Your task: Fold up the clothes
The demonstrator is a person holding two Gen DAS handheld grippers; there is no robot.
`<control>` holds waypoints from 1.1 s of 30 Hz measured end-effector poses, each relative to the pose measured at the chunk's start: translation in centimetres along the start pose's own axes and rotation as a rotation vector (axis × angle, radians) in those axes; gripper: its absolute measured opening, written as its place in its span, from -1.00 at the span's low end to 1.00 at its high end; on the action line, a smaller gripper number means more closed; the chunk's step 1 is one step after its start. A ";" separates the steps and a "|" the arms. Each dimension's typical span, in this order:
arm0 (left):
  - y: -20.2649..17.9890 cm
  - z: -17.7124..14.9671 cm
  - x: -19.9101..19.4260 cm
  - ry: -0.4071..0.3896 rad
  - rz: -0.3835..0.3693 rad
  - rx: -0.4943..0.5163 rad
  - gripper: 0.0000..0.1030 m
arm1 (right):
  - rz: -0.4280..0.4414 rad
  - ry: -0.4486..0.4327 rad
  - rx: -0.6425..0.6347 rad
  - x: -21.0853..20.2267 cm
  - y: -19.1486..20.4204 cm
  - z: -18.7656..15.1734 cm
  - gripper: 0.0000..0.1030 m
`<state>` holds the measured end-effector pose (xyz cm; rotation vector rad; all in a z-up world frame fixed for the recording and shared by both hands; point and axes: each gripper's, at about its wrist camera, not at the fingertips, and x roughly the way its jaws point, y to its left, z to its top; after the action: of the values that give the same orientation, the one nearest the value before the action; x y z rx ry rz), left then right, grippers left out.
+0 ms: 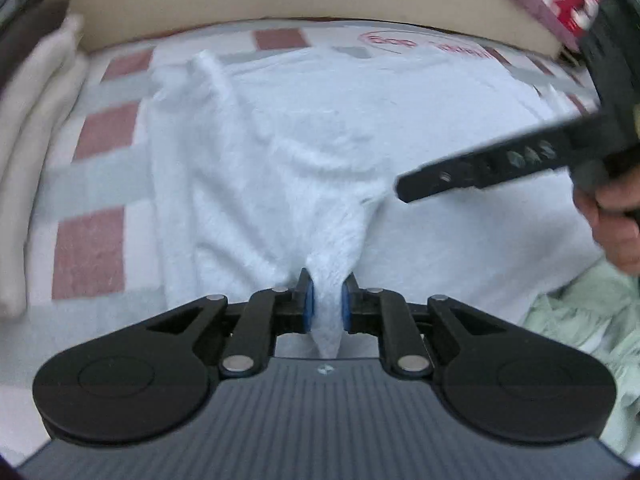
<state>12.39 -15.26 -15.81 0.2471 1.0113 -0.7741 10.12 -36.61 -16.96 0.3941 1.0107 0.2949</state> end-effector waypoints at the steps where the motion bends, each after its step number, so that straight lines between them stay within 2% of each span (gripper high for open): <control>1: 0.7 0.0 -0.3 0.001 -0.002 -0.019 -0.62 | 0.021 0.002 0.019 0.1 -0.1 0.0 -0.24; 4: 2.2 -0.3 -1.7 -0.008 -0.005 -0.052 -0.26 | 0.103 0.007 0.089 0.5 -0.5 -0.1 -0.16; 8: 3.5 -1.0 -3.0 -0.028 -0.017 -0.053 -0.16 | 0.245 0.003 0.249 0.5 -1.4 -0.1 0.08; 10: 3.4 -1.2 -3.2 -0.026 -0.032 -0.036 -0.03 | 0.315 -0.010 0.328 0.4 -1.9 -0.4 0.12; 12: 3.1 -1.2 -3.0 0.009 -0.066 -0.030 0.12 | 0.342 -0.026 0.378 0.5 -2.1 -0.5 0.17; 15: 2.3 -1.3 -2.5 0.025 -0.093 -0.015 0.14 | 0.340 -0.031 0.475 1.5 -2.6 -0.4 0.27; 18: 0.7 -1.6 -2.1 0.029 0.010 0.115 0.27 | 0.351 0.031 0.568 3.2 -3.0 0.0 0.27; 20: 0.0 -2.0 -1.2 0.064 0.087 0.188 0.30 | 0.333 0.036 0.535 3.7 -2.4 0.4 0.28; 22: -0.2 -2.4 -0.3 0.103 0.145 0.212 0.30 | 0.301 0.025 0.482 3.6 -1.7 1.1 0.28; 23: 0.1 -2.5 -0.4 0.102 0.143 0.203 0.28 | 0.281 0.018 0.459 3.5 -1.4 1.4 0.28; 24: 0.5 -2.5 -0.7 0.097 0.134 0.188 0.16 | 0.252 -0.003 0.438 3.2 -1.3 1.7 0.27; 25: 0.9 -2.6 -0.9 0.092 0.124 0.173 -0.67 | 0.223 -0.024 0.417 2.8 -1.1 2.0 0.28; 26: 1.0 -2.7 -1.1 0.095 0.116 0.178 -0.85 | 0.183 -0.052 0.370 2.2 -0.8 2.2 0.28; 27: 1.0 -2.9 -1.3 0.100 0.116 0.197 -0.85 | 0.142 -0.079 0.323 1.6 -0.5 2.4 0.28; 29: 1.3 -2.9 -1.5 0.104 0.120 0.169 -0.85 | 0.068 -0.102 0.219 1.0 0.1 2.6 0.28; 30: 1.4 -2.9 -1.6 0.106 0.119 0.151 -0.85 | 0.068 -0.100 0.195 0.9 -0.1 2.6 0.28; 31: 1.6 -2.8 -1.8 0.105 0.121 0.137 -0.84 | 0.070 -0.098 0.173 0.8 -0.3 2.5 0.28; 33: 2.0 -2.8 -2.1 0.101 0.124 0.114 -0.83 | 0.190 -0.117 0.265 0.5 -1.5 2.1 0.28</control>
<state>11.28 -11.38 -15.84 0.4461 1.0377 -0.7129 12.28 -38.09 -17.04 0.7422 0.9002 0.3055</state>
